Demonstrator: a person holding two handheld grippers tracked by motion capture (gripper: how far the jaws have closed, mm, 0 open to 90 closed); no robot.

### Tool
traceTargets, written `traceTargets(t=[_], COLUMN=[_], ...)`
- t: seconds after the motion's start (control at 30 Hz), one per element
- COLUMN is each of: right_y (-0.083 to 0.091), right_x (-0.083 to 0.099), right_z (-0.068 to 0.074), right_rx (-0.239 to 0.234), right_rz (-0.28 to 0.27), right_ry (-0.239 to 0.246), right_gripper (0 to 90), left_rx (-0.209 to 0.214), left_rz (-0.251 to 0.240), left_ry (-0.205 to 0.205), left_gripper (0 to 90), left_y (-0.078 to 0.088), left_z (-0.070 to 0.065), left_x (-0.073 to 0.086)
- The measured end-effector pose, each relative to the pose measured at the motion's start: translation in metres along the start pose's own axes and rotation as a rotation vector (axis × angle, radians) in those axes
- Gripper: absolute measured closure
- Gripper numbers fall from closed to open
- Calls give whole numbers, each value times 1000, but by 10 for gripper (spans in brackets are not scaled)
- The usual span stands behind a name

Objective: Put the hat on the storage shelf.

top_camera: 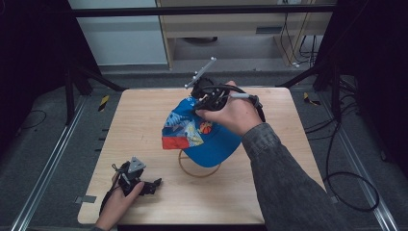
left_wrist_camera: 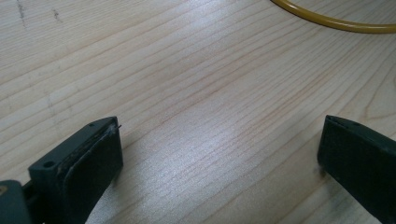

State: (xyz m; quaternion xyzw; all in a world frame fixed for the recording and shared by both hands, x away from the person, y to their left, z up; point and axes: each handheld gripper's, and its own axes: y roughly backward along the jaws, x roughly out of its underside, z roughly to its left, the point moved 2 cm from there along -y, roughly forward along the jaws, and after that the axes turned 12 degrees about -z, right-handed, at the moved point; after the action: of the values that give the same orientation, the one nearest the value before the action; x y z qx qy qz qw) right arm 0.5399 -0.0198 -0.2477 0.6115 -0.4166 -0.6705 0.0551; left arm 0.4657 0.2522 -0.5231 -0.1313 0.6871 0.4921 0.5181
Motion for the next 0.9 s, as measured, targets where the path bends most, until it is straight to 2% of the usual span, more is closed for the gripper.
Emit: traceTargets(t=[0.07, 0.1, 0.13, 0.17, 0.33, 0.57, 0.6, 0.63, 0.9], right_y=[0, 0, 0, 0, 0, 8, 8, 10, 14], right_x=[0, 0, 0, 1, 2, 3, 3, 5, 9], right_z=[0, 0, 0, 0, 2, 4, 4, 3, 1], right_rx=[2, 7, 7, 8, 12, 28, 28, 38, 51], right_rz=[-2, -3, -3, -4, -10, -52, -52, -56, -83], right_ry=[-2, -6, -6, -10, -20, -32, -32, -32, -54], right_gripper=[747, 692, 692, 641, 527, 357, 357, 310, 210], left_rx=[0, 0, 0, 0, 0, -1, -1, -1, -1], left_rz=[0, 0, 0, 0, 0, -2, -2, -2, -2], left_ry=[0, 0, 0, 0, 0, 2, 2, 2, 2], left_gripper=[0, 0, 0, 0, 0, 0, 0, 0, 0], left_y=[0, 0, 0, 0, 0, 0, 0, 0, 0], left_z=[0, 0, 0, 0, 0, 0, 0, 0, 0], left_x=[0, 0, 0, 0, 0, 0, 0, 0, 0])
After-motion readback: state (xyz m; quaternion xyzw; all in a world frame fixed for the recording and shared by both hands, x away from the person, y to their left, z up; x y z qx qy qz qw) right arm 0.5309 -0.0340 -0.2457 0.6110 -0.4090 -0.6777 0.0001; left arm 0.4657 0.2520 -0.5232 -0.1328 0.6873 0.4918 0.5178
